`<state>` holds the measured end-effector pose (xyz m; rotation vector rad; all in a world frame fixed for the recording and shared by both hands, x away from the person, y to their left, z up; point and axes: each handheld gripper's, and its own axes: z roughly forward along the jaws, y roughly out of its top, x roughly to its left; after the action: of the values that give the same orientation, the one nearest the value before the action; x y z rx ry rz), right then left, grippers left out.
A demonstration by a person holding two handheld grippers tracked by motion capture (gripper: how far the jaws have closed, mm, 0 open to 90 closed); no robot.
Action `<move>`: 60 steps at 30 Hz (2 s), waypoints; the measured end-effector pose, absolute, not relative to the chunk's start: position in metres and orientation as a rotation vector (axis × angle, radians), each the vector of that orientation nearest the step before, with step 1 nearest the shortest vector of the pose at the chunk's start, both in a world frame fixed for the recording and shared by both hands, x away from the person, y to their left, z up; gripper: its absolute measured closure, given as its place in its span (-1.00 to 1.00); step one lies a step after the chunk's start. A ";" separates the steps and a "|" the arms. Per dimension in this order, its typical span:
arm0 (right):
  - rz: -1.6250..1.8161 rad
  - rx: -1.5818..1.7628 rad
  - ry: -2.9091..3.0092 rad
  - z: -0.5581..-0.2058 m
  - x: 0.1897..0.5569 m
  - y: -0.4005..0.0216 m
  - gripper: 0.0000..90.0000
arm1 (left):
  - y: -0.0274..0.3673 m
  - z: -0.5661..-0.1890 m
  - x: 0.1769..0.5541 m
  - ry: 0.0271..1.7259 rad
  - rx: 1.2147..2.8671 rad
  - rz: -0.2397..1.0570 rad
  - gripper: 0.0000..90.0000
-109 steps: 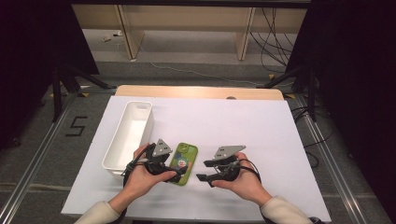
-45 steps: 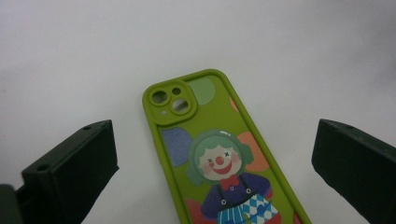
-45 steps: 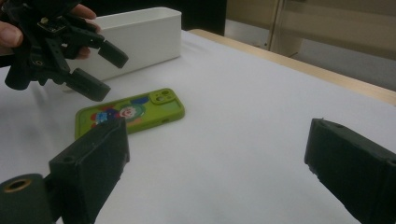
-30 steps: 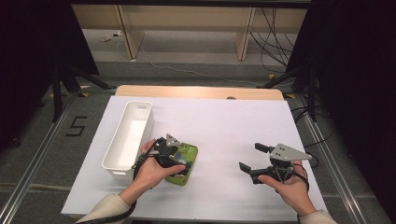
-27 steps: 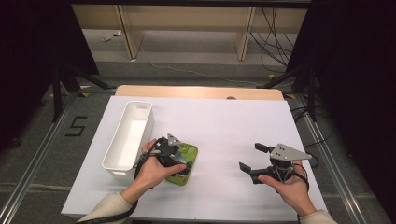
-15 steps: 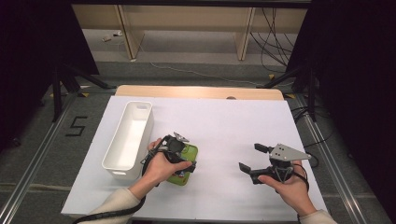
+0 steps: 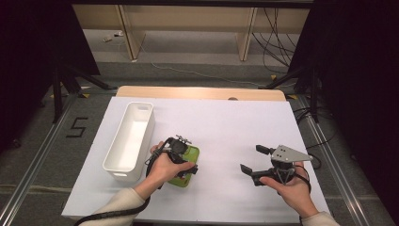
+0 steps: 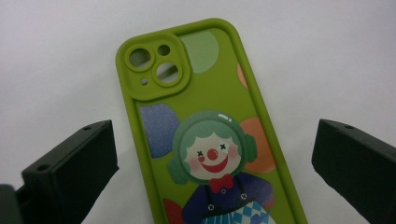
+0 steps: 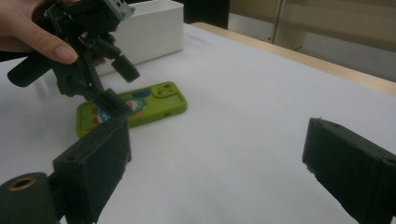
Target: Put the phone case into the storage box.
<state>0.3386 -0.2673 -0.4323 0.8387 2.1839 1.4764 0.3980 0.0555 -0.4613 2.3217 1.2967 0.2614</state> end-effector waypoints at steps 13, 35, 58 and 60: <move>1.474 0.840 2.187 -0.432 0.339 -0.267 -0.80 | 0.052 -0.464 0.400 1.357 2.368 0.254 -0.95; 1.472 0.841 2.190 -0.433 0.339 -0.267 -0.79 | 0.049 -0.469 0.402 1.445 2.395 0.189 -0.89; 1.476 0.836 2.202 -0.434 0.339 -0.267 -0.77 | 0.046 -0.472 0.406 1.471 2.406 0.177 -0.82; 1.474 0.836 2.204 -0.434 0.339 -0.267 -0.77 | 0.046 -0.472 0.406 1.477 2.402 0.171 -0.82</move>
<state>0.3390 -0.2665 -0.4336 0.8360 2.2044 1.4736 0.4058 0.0460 -0.4718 2.4018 1.4772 0.1708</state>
